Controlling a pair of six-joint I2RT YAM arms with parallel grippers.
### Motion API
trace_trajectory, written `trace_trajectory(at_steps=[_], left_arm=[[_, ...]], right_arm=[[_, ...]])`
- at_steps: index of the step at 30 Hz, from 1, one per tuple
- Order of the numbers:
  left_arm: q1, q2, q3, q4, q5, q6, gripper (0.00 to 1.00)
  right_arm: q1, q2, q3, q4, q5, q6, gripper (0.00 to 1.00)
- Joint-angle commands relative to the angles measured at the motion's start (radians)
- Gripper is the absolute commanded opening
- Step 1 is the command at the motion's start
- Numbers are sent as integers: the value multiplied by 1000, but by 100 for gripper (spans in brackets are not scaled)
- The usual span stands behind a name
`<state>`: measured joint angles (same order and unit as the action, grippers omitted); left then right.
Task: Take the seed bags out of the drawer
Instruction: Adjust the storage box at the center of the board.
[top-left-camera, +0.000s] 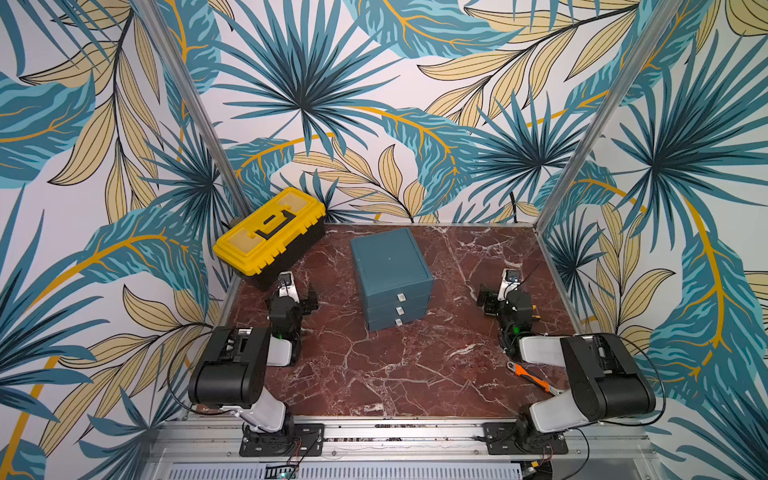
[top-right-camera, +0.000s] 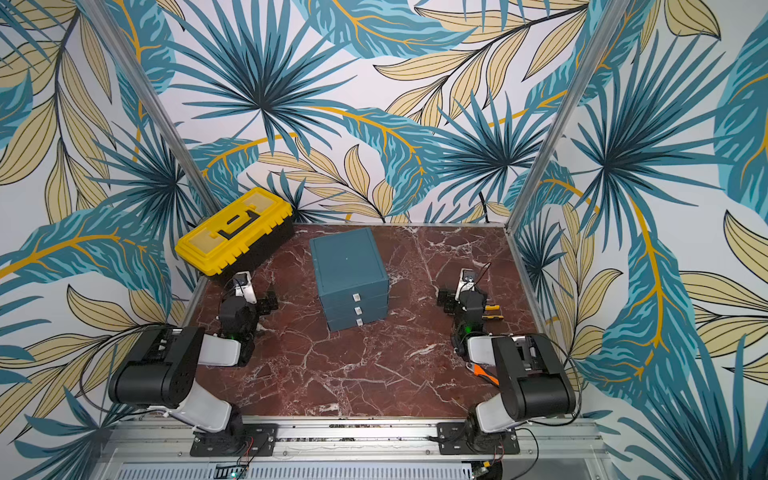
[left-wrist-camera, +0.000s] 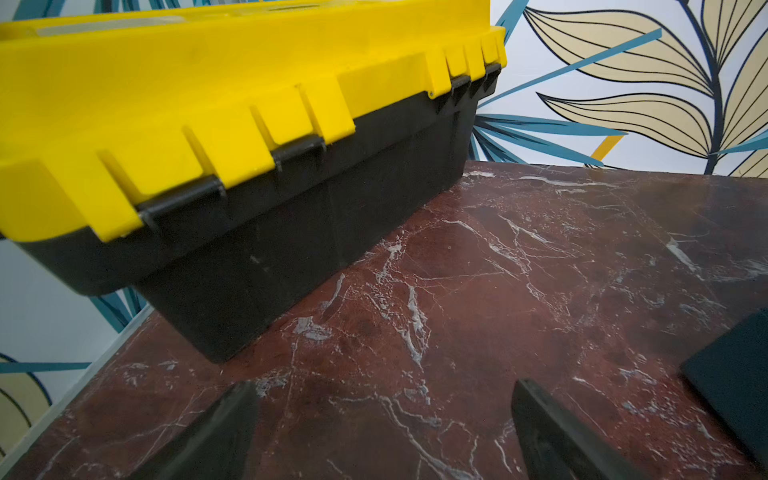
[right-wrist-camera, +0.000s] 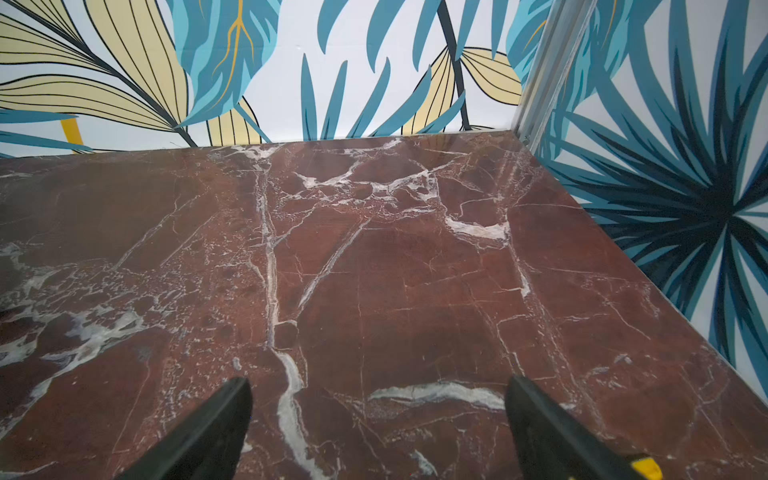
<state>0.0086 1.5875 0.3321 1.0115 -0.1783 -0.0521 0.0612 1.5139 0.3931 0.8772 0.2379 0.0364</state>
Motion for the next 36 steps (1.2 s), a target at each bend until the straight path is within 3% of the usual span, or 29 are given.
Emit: trace_trajectory(at_steps=[1,16,18,22,26,27,31,33,36], left_arm=[[8,-16,24,-1,5,7,100],[10,-60,46,-76,2,4,100],[7,-136,85,-218,-35,-12,100],[-4,-303,269,-777,-96,-130,100],[-61,-408,414,-1164,-113,-251,100],[-69,-438,443,-1252,-97,-308,100],[-90,-555,509,-1483,53,-518,100],[-93,-609,523,-1545,186,-619,100],[-118,-644,561,-1609,339,-698,100]], right_arm=[[-4,-6,9,-8,-10,-9,100],[-4,-32,19,-27,23,-11,99],[-4,-124,76,-216,87,26,100],[-4,-321,175,-551,164,146,100],[-6,-422,342,-1068,406,530,99],[-7,-441,373,-1199,406,588,99],[-9,-569,358,-1253,156,682,97],[-9,-628,358,-1269,6,750,94],[-4,-645,376,-1250,-243,845,84]])
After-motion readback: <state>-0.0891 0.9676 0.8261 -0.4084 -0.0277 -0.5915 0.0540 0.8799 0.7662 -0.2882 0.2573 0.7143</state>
